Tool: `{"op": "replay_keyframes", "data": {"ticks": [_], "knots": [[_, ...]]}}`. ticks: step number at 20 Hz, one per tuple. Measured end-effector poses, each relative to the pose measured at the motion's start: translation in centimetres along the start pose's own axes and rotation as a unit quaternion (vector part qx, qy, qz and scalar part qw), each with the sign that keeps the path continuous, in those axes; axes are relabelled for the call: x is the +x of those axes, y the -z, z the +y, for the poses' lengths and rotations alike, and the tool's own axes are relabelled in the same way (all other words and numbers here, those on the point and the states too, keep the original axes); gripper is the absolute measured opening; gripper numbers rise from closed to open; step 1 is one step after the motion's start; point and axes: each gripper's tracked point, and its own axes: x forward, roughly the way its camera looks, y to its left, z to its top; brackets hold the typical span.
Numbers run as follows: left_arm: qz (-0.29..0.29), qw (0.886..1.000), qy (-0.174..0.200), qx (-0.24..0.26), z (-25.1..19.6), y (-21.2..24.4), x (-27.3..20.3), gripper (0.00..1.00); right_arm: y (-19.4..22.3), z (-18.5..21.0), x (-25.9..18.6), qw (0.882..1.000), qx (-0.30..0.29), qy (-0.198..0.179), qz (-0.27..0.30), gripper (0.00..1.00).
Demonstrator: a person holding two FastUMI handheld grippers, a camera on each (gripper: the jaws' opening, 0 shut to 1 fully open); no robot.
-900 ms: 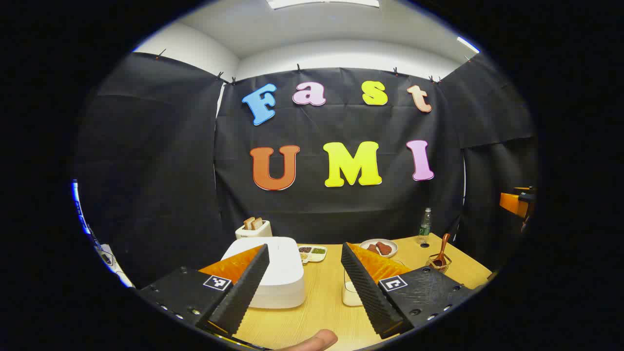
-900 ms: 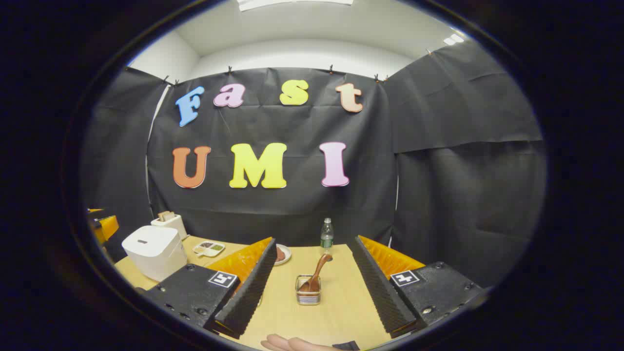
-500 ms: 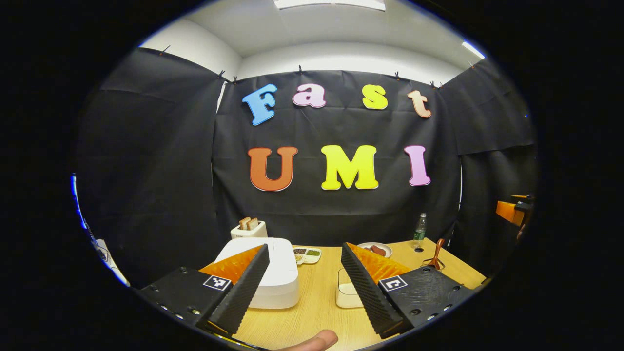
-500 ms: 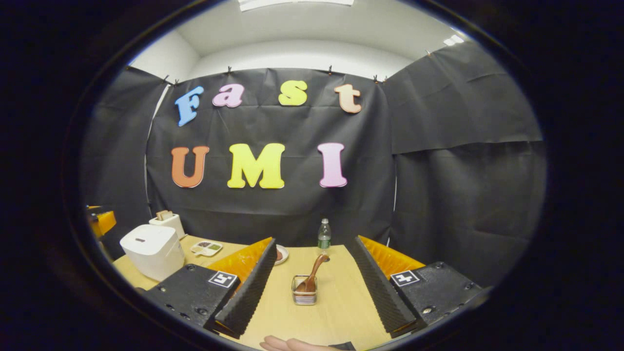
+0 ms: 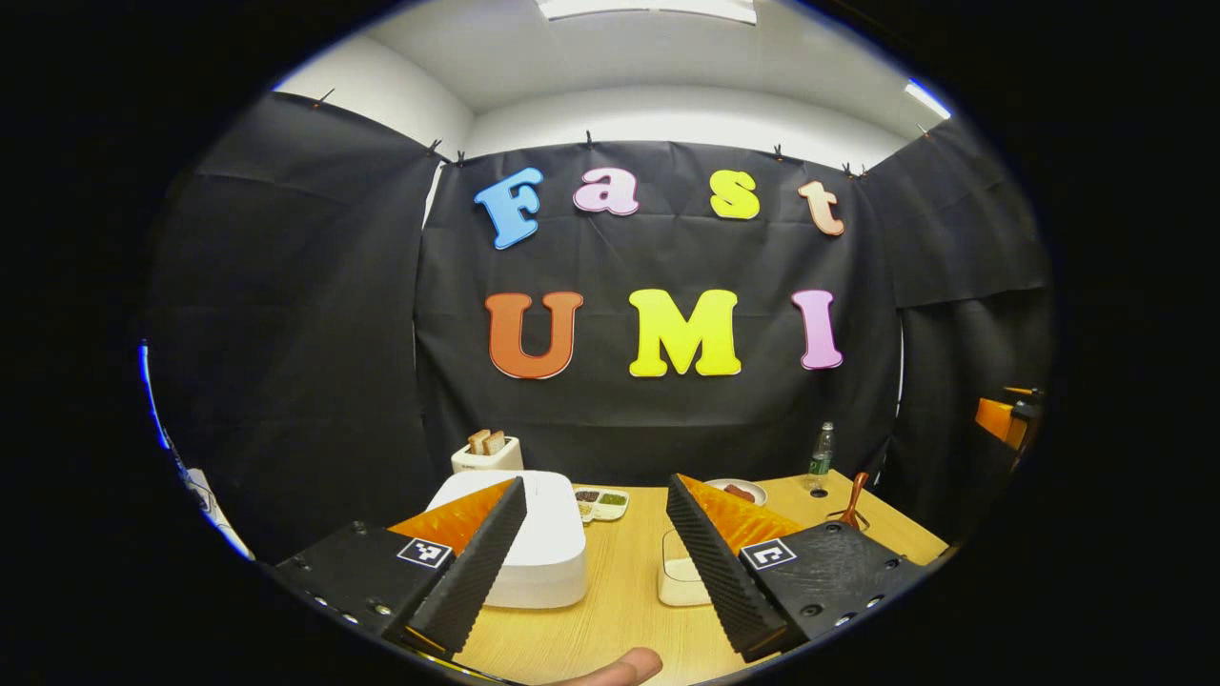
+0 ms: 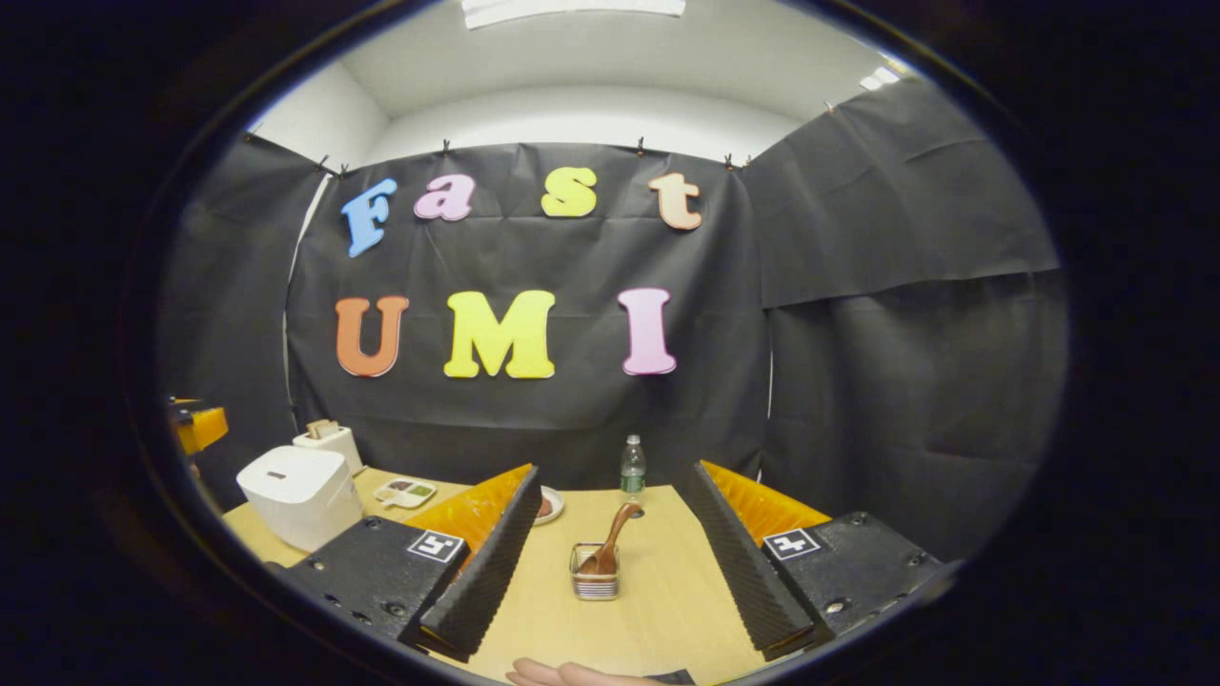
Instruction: Close the left gripper, press the button to open the rice cooker; take a wooden spoon from the chopstick holder with the right hand, scoop a spoonful of rice and pour it into the rice cooker, then put the wooden spoon back into the chopstick holder.
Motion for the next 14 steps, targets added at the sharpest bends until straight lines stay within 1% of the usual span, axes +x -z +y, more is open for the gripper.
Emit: {"op": "replay_keyframes", "data": {"ticks": [2,3,4,5,6,7,8,9,10,11,12,13,14], "knots": [[0.005,1.000,0.005,0.004,-0.2,0.4,0.3,0.94,0.2,-0.2,0.0,1.000,0.007,-0.002,-0.002,0.97],[0.002,1.000,0.015,0.008,-0.7,0.2,0.5,0.93,0.5,-0.5,-0.1,1.000,0.012,-0.002,-0.001,0.99],[0.002,1.000,0.024,0.013,-1.0,0.2,0.8,0.87,0.7,-0.8,0.0,1.000,0.016,-0.001,-0.001,0.96],[0.004,0.999,0.030,0.016,-1.1,0.4,1.1,0.78,0.7,-1.1,0.1,1.000,0.018,0.001,-0.004,0.99],[0.009,0.999,0.038,0.018,-1.3,0.9,1.4,0.66,0.7,-1.3,0.1,1.000,0.019,0.002,-0.007,0.99],[0.015,0.999,0.040,0.019,-1.3,1.3,1.7,0.63,0.7,-1.5,0.3,1.000,0.018,0.002,-0.009,0.99],[0.020,0.999,0.038,0.020,-1.1,1.4,1.9,0.56,0.9,-1.7,0.3,1.000,0.018,0.002,-0.010,0.99],[0.025,0.999,0.035,0.023,-0.8,1.7,2.1,0.62,1.0,-1.8,0.4,1.000,0.019,0.002,-0.011,0.99],[0.025,0.999,0.031,0.026,-0.6,1.7,2.6,0.44,1.0,-1.9,0.5,1.000,0.019,0.002,-0.013,0.99],[0.024,0.999,0.029,0.026,-0.4,1.6,2.8,0.37,1.1,-2.1,0.7,1.000,0.019,0.002,-0.015,0.99],[0.024,0.999,0.025,0.027,-0.1,1.6,3.2,0.22,1.2,-2.3,1.0,1.000,0.019,0.003,-0.018,0.99],[0.026,0.999,0.011,0.027,0.8,1.7,3.7,0.04,1.1,-2.5,1.2,1.000,0.018,0.006,-0.022,0.99],[0.034,0.999,0.004,0.027,1.4,2.0,4.1,0.00,1.3,-2.7,1.4,1.000,0.018,0.008,-0.024,0.99]]}}
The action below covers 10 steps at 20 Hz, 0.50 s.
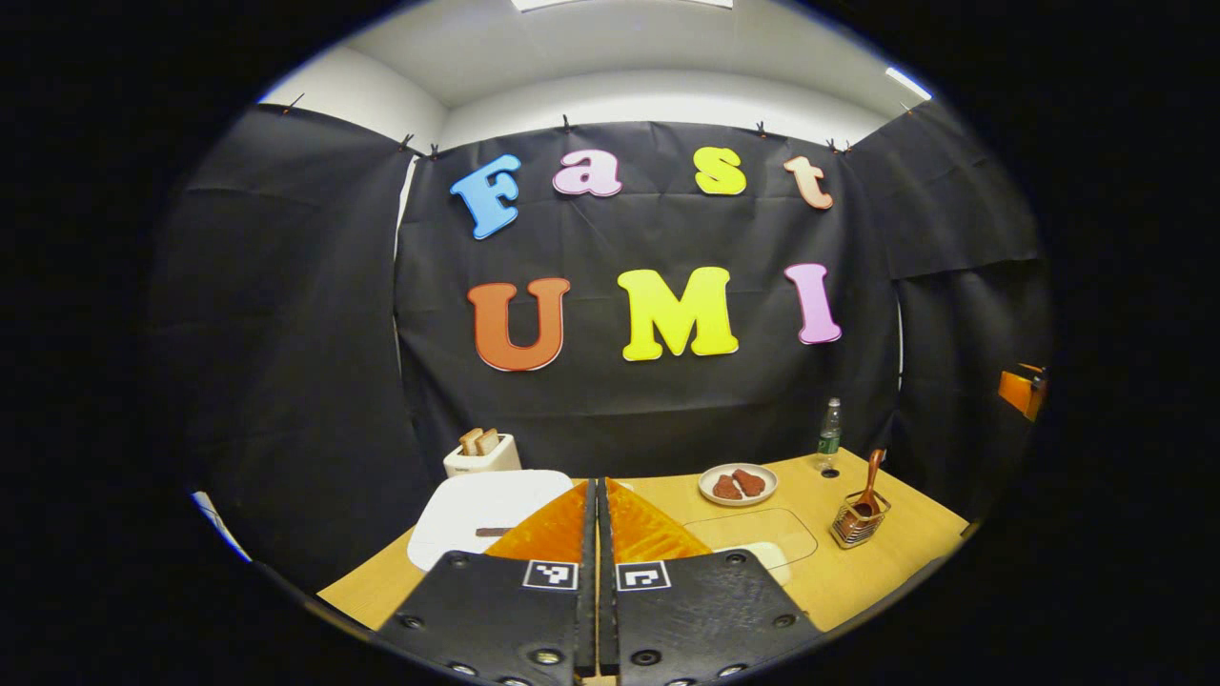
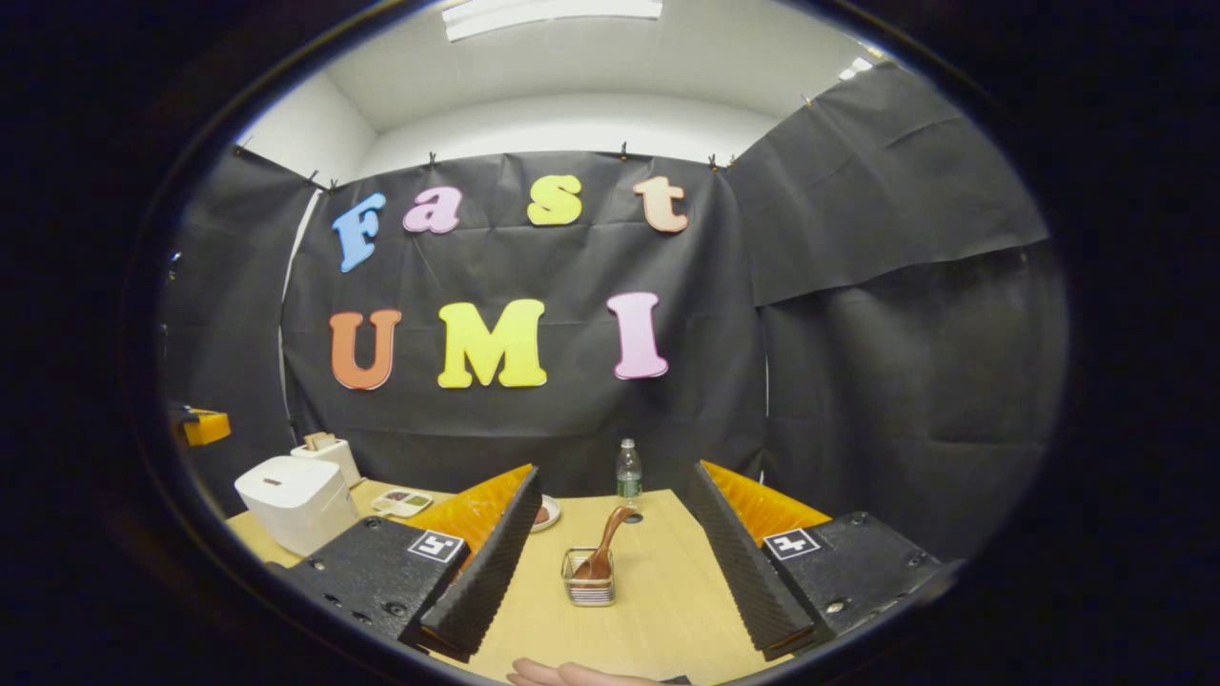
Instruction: Close the left gripper, press the button to open the rice cooker; take a wooden spoon from the chopstick holder with the right hand, scoop a spoonful of rice and pour it into the rice cooker, then put the wooden spoon back into the chopstick holder.
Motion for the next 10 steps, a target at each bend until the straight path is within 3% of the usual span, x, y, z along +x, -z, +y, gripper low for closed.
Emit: {"op": "replay_keyframes", "data": {"ticks": [10], "knots": [[0.093,0.994,-0.048,0.015,5.5,4.9,6.0,0.00,2.5,0.6,2.0,1.000,-0.010,-0.022,0.005,0.99]]}}
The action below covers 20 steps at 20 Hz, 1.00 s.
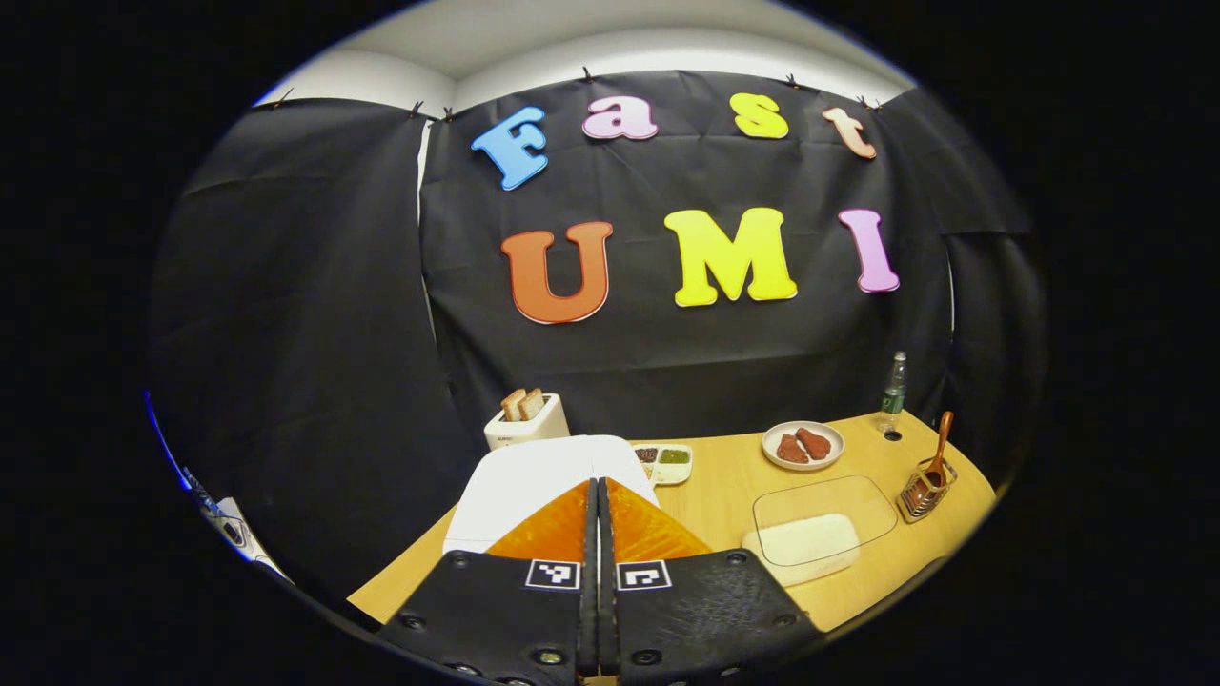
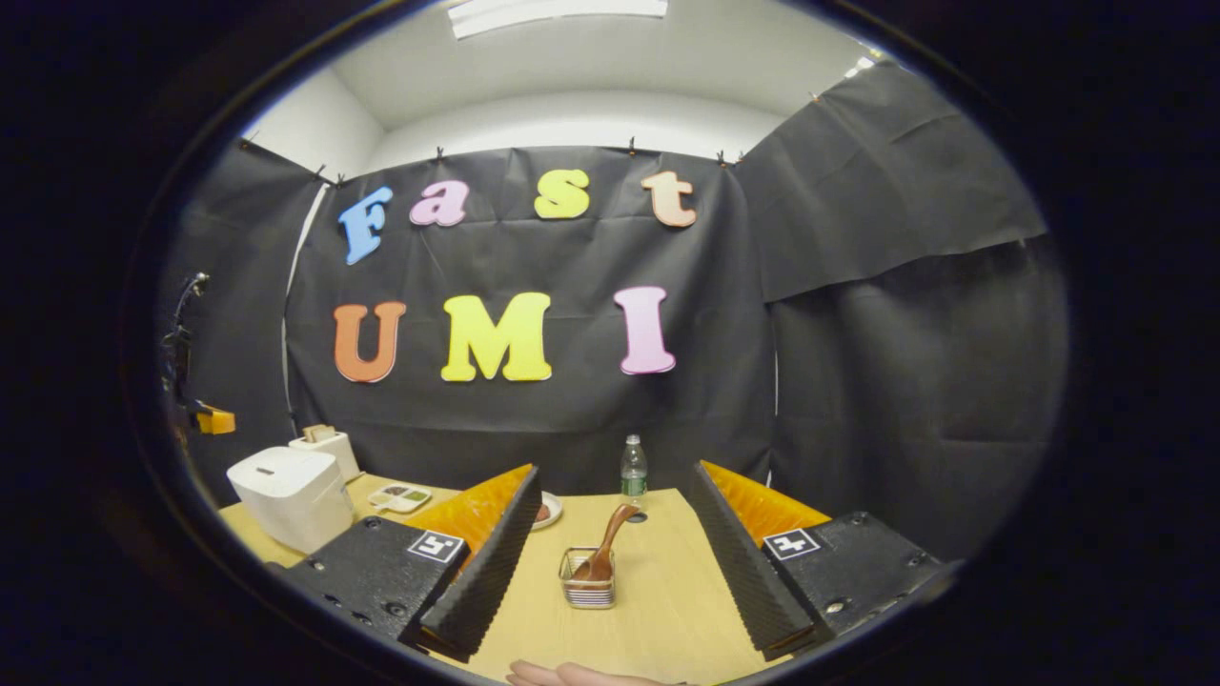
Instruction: Close the left gripper, press the button to open the rice cooker; take a wooden spoon from the chopstick holder with the right hand, scoop a spoonful of rice and pour it into the rice cooker, then put the wooden spoon back into the chopstick holder.
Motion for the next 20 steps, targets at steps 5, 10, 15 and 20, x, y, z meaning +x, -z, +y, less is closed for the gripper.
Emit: {"op": "replay_keyframes", "data": {"ticks": [5,10,15,20], "knots": [[0.055,0.998,-0.024,0.000,2.1,3.3,3.5,0.00,1.5,0.2,1.1,1.000,-0.006,-0.011,0.007,0.99],[0.083,0.995,-0.047,0.001,3.5,5.0,6.0,0.00,3.7,-0.1,2.3,1.000,-0.009,-0.012,0.024,0.99],[0.122,0.991,-0.057,-0.026,4.2,7.6,8.8,0.00,5.3,-1.1,2.8,0.999,-0.007,-0.007,0.038,0.99],[0.131,0.988,-0.060,-0.047,4.3,8.8,9.1,0.00,6.4,-2.2,3.2,0.999,-0.001,0.002,0.046,0.99]]}}
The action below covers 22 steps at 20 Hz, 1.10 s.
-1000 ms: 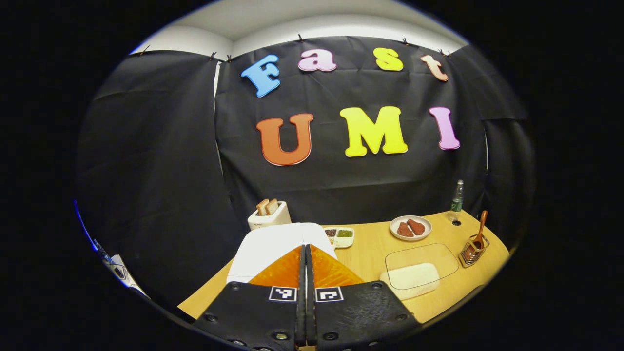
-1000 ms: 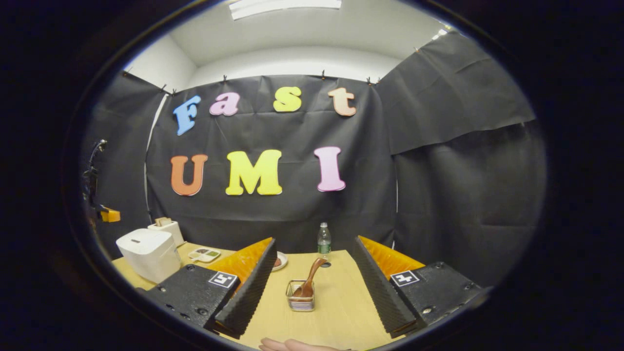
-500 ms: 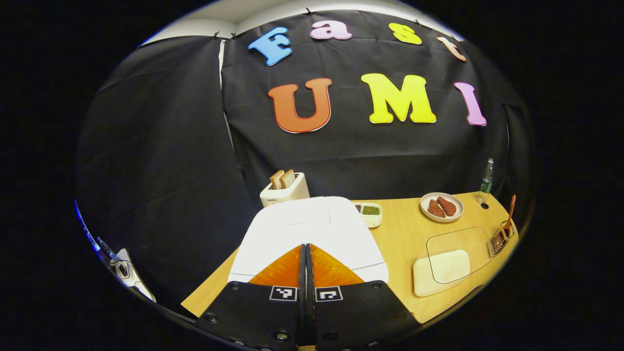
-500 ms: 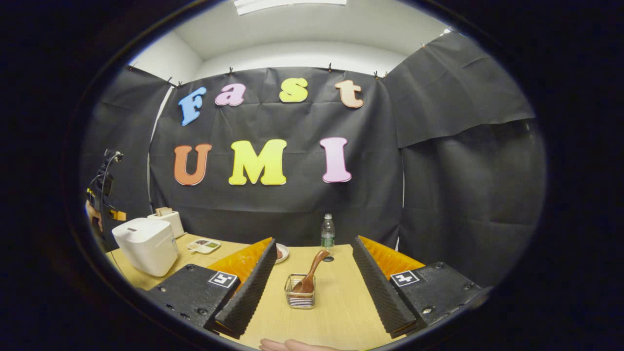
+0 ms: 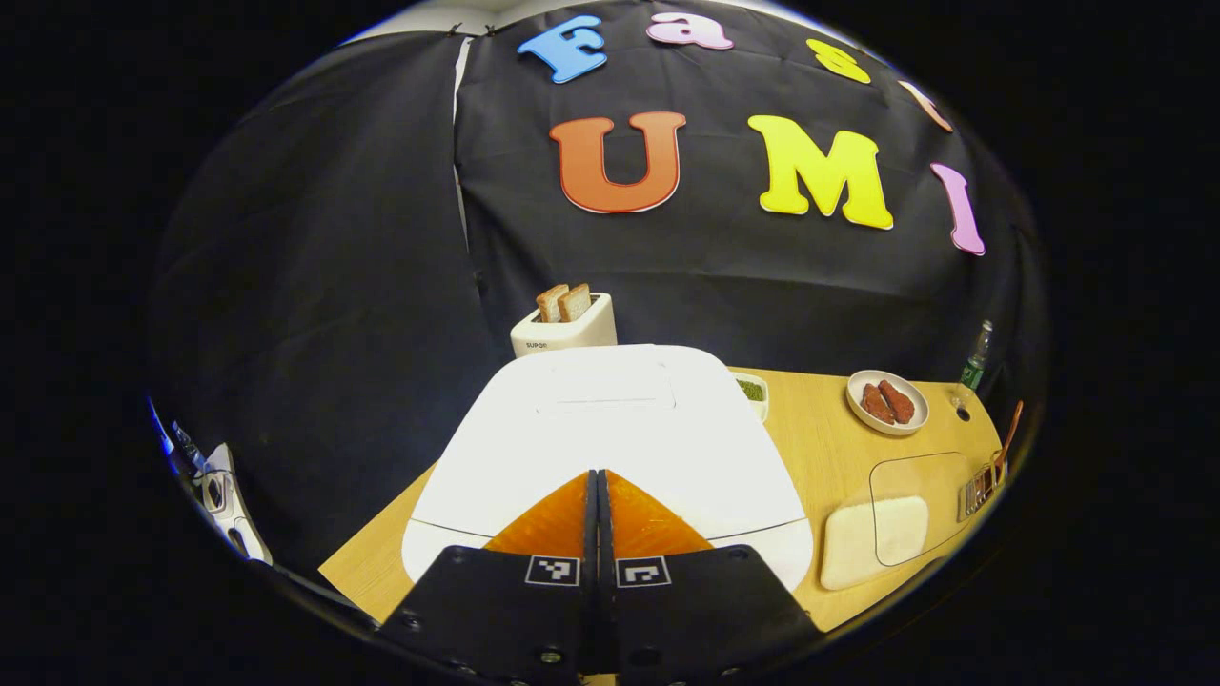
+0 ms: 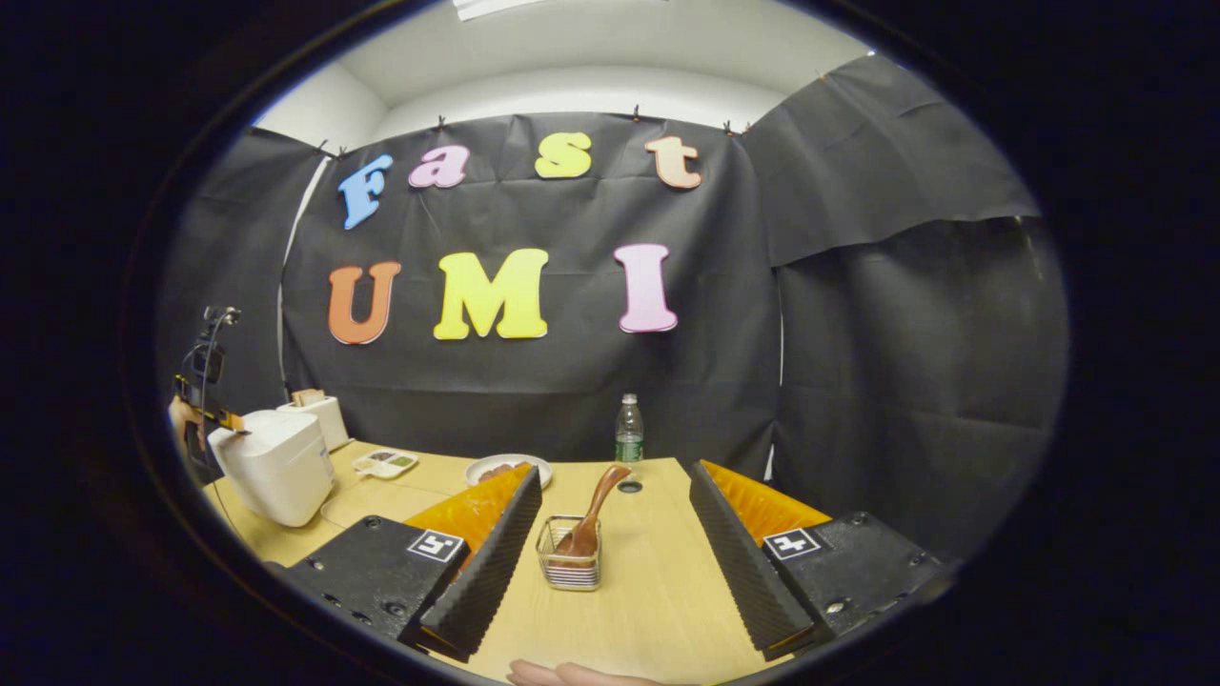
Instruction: Close the left gripper, press the button to open the rice cooker; take a wooden spoon from the chopstick holder with the right hand, scoop a spoonful of rice and pour it into the rice cooker, then put the wooden spoon back into the chopstick holder.
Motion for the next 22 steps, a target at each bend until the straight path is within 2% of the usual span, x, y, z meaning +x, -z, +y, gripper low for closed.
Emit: {"op": "replay_keyframes", "data": {"ticks": [3,13,17,20,22], "knots": [[0.004,1.000,-0.001,0.003,0.0,0.1,-0.2,0.00,0.5,0.1,0.1,1.000,0.004,-0.003,0.007,0.96],[0.011,1.000,0.014,-0.021,0.0,-0.1,-0.2,0.00,1.2,-0.9,-1.0,1.000,-0.002,0.002,0.009,0.99],[-0.018,0.999,0.013,-0.033,0.4,-2.2,-1.4,0.00,0.9,-2.1,-1.7,1.000,-0.010,0.014,0.000,1.00],[-0.042,0.999,0.005,-0.032,0.7,-4.4,-2.6,0.00,0.9,-2.4,-2.1,1.000,-0.014,0.018,-0.002,0.96],[-0.067,0.997,-0.001,-0.024,1.0,-5.8,-3.7,0.00,1.0,-2.5,-2.2,1.000,-0.015,0.018,-0.002,0.99]]}}
